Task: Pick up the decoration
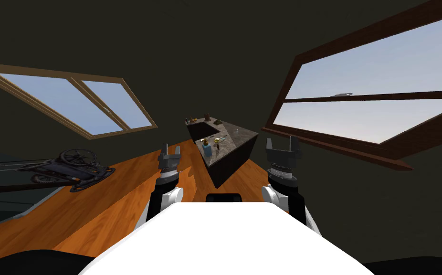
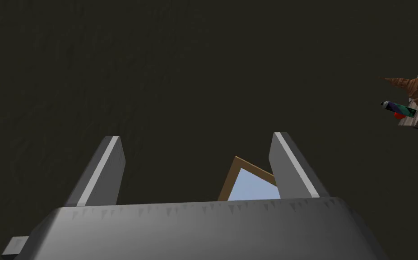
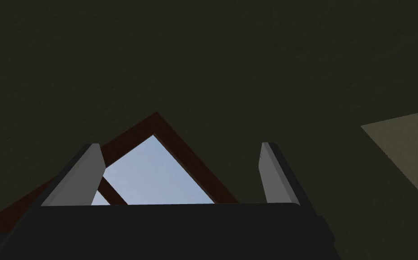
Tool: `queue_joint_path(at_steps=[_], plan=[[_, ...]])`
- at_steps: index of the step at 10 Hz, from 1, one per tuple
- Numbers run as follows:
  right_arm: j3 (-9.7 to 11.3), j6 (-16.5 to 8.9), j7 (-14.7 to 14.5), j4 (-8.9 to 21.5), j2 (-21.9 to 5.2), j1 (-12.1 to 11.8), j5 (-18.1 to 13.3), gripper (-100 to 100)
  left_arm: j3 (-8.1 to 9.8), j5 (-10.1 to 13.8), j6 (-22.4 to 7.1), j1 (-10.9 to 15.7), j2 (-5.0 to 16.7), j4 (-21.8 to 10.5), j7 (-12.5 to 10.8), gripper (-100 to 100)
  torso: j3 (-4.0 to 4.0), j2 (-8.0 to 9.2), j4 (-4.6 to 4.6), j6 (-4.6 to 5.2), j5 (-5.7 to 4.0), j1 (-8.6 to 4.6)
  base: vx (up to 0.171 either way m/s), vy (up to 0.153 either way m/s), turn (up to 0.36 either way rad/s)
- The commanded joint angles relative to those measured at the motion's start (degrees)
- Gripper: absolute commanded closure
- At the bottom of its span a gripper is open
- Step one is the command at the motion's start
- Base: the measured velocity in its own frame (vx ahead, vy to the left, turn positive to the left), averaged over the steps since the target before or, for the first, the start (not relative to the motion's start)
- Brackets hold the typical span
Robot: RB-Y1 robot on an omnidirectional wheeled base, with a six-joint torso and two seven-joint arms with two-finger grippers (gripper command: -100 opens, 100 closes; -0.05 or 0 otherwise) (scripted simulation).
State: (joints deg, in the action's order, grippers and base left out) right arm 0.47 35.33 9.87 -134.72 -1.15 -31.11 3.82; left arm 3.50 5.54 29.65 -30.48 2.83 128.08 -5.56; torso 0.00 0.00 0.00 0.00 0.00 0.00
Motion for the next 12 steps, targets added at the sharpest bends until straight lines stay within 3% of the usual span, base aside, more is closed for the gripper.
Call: queue_joint_path(at_steps=[1, 5, 6, 8, 11, 12], plan=[[0.0, 0.0, 0.0, 0.0, 0.0, 0.0, 0.0, 0, -0.33, 0.85, -1.56, 1.21, 2.22, -1.03, -1.04, -100, 0.0, 0.0, 0.0, 0.0, 0.0, 0.0, 0.023, -0.06, 0.022], [0.02, 0.0, 0.0, 0.0, 0.02, -0.01, 0.0, 0, -1.5, 3.7, -6.71, 5.38, 7.84, -4.62, -4.61, -100, -0.15, -0.25, -0.06, 0.01, -0.16, -0.73, 0.059, -0.176, 0.031], [0.02, 0.0, 0.0, -0.01, 0.02, -0.01, 0.0, 0, -1.5, 3.7, -6.92, 5.38, 7.84, -4.62, -4.61, -100, -0.18, -0.31, -0.07, 0.01, -0.19, -0.84, 0.07, -0.149, 0.025], [0.01, 0.0, 0.0, 0.0, 0.01, -0.01, 0.0, 0, -2.3, 5.69, -10.3, 8.3, 11.31, -7.15, -7.14, -100, -0.18, -0.31, -0.07, 0.01, -0.12, -0.5, 0.075, -0.147, 0.025], [0.01, 0.0, 0.0, 0.0, 0.01, -0.01, 0.0, 0, -2.74, 6.8, -12.78, 9.93, 13.16, -8.57, -8.56, -100, -0.15, -0.26, -0.06, 0.0, -0.14, -0.61, 0.053, -0.142, 0.024], [0.01, 0.0, 0.0, -0.01, 0.01, -0.01, 0.0, 0, -3.19, 7.98, -14.99, 11.64, 15.08, -10.09, -10.06, -100, -0.14, -0.23, -0.06, 0.0, -0.13, -0.48, 0.051, -0.138, 0.026]])
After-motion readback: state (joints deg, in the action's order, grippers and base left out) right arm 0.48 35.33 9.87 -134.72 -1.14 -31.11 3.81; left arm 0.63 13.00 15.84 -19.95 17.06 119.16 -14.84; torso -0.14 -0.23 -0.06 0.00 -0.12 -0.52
